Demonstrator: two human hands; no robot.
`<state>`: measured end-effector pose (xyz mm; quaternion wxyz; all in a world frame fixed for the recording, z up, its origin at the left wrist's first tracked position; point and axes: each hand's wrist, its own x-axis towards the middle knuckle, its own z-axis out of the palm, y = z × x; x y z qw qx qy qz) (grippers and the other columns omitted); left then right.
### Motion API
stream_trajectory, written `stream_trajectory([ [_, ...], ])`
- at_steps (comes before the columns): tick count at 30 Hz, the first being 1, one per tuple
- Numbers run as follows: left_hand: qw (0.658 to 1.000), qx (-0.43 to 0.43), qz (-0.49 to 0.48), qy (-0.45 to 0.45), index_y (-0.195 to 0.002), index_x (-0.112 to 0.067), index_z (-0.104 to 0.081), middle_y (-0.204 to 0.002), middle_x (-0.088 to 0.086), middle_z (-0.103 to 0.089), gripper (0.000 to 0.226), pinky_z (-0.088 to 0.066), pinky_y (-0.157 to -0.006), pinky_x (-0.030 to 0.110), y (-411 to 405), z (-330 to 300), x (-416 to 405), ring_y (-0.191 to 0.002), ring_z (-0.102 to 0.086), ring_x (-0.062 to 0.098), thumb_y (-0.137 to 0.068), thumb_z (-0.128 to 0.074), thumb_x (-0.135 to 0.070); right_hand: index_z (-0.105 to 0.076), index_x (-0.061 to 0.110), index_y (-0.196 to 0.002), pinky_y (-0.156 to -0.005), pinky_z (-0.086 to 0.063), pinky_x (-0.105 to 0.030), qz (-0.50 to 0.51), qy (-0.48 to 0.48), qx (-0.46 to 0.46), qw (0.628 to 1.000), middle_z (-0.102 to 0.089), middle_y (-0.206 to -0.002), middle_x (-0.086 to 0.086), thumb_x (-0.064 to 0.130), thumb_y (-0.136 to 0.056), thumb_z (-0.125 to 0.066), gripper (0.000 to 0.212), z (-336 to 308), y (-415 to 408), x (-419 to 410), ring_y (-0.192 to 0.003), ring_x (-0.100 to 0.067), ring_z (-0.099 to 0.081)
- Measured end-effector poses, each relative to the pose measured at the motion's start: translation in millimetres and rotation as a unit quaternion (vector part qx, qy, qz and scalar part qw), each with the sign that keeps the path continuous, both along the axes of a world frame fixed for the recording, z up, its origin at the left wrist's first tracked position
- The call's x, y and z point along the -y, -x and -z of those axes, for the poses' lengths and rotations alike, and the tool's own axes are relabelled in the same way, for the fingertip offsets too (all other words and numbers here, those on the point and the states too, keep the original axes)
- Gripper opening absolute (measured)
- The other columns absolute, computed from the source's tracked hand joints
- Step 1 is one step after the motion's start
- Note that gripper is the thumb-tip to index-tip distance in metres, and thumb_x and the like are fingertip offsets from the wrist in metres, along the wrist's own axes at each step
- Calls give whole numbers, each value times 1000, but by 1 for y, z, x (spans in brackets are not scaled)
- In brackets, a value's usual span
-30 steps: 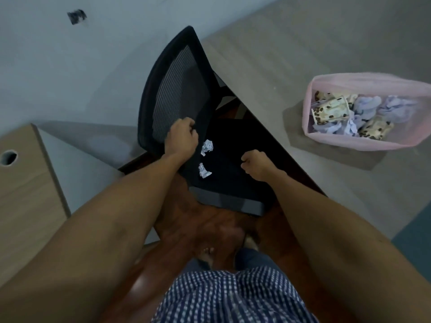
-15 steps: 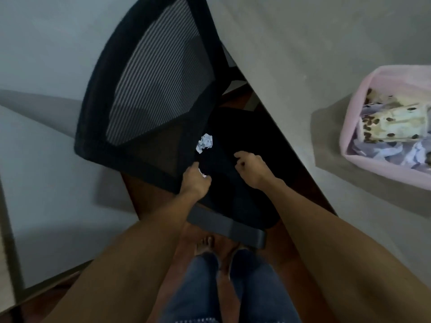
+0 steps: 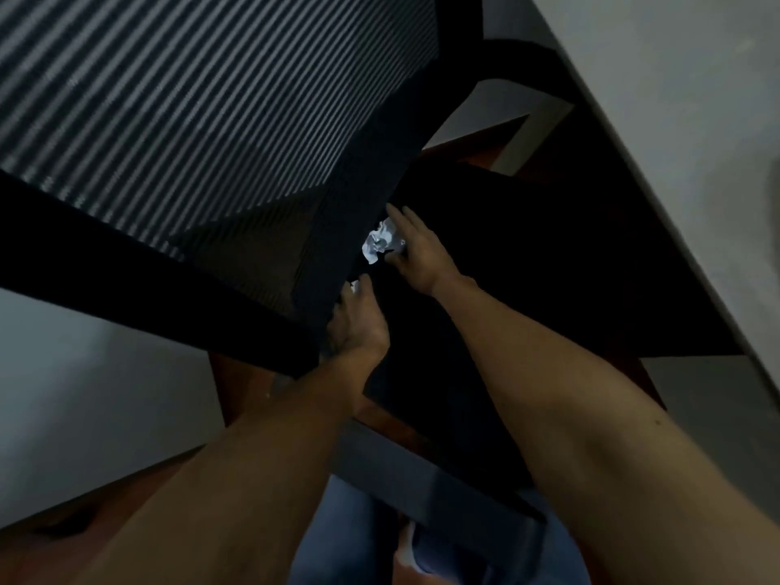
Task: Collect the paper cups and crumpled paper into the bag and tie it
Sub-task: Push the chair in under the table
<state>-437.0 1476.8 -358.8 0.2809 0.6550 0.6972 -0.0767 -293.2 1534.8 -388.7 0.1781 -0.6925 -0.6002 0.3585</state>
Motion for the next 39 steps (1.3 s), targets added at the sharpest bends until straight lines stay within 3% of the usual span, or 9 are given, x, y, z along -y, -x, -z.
stream_trajectory([
  [4, 999, 28, 26, -28, -148, -22, -36, -140, 11, -44, 51, -49, -97, 49, 0, 2, -7, -118, -56, 36, -100, -47, -10, -51, 18, -143, -99, -48, -43, 47, -17, -11, 999, -56, -135, -12, 18, -98, -63, 47, -1, 5, -8, -119, -32, -57],
  [9, 992, 127, -2, -28, -154, -18, -29, -146, 14, -47, 58, -45, -105, 45, 0, -41, -5, -126, -53, 35, -101, -52, -12, -57, 17, -117, -86, -53, -44, 124, -39, -23, 991, -61, -114, -7, 14, -96, -59, 22, -55, -11, 33, -98, -23, -62],
  [13, 987, 162, 7, -23, -134, -15, -46, -129, 10, -58, 35, -51, -94, 46, -1, -107, 7, -110, -60, 33, -100, -56, -18, -54, 16, -126, -83, -49, -35, 172, -49, 0, 984, -61, -120, -6, 19, -98, -60, 29, -135, -27, 73, -101, -19, -60],
  [18, 975, 198, 86, -46, -131, -24, -49, -122, 3, -56, 36, -47, -85, 37, -6, -210, 12, -102, -60, 25, -97, -62, -25, -54, 21, -117, -84, -47, -41, 252, -86, 6, 964, -61, -113, -1, 28, -95, -55, 23, -243, -33, 126, -102, -24, -59],
  [22, 960, 233, 147, -56, -128, -31, -49, -117, -2, -46, 36, -40, -80, 31, -25, -287, 18, -91, -54, 18, -96, -64, -22, -54, 15, -107, -76, -41, -34, 331, -148, 1, 932, -60, -100, -3, 19, -93, -56, 15, -318, -40, 171, -93, -22, -56],
  [25, 945, 256, 190, -69, -123, -32, -50, -114, 1, -51, 31, -39, -79, 30, -48, -331, 26, -90, -57, 21, -95, -63, -25, -55, 12, -110, -76, -42, -34, 396, -184, 17, 899, -59, -98, -1, 16, -92, -58, 18, -369, -51, 206, -87, -18, -53],
  [30, 915, 299, 255, -91, -123, -30, -49, -115, -3, -63, 37, -43, -82, 31, -102, -377, 50, -97, -62, 21, -91, -68, -35, -52, 15, -125, -79, -47, -37, 492, -189, 67, 847, -65, -113, -5, 29, -93, -64, 37, -416, -93, 268, -94, -24, -61],
  [34, 895, 310, 306, -98, -120, -23, -54, -119, 1, -68, 38, -49, -85, 38, -153, -401, 75, -107, -64, 29, -89, -70, -38, -54, 11, -120, -82, -47, -39, 552, -186, 91, 807, -66, -115, -12, 23, -89, -68, 36, -434, -133, 312, -103, -32, -61],
  [39, 860, 318, 388, -95, -120, -29, -55, -118, 2, -69, 36, -55, -86, 44, -222, -415, 105, -100, -67, 32, -88, -69, -38, -53, 11, -123, -76, -40, -33, 600, -158, 116, 776, -66, -116, -14, 22, -89, -68, 39, -445, -184, 353, -102, -34, -62],
])
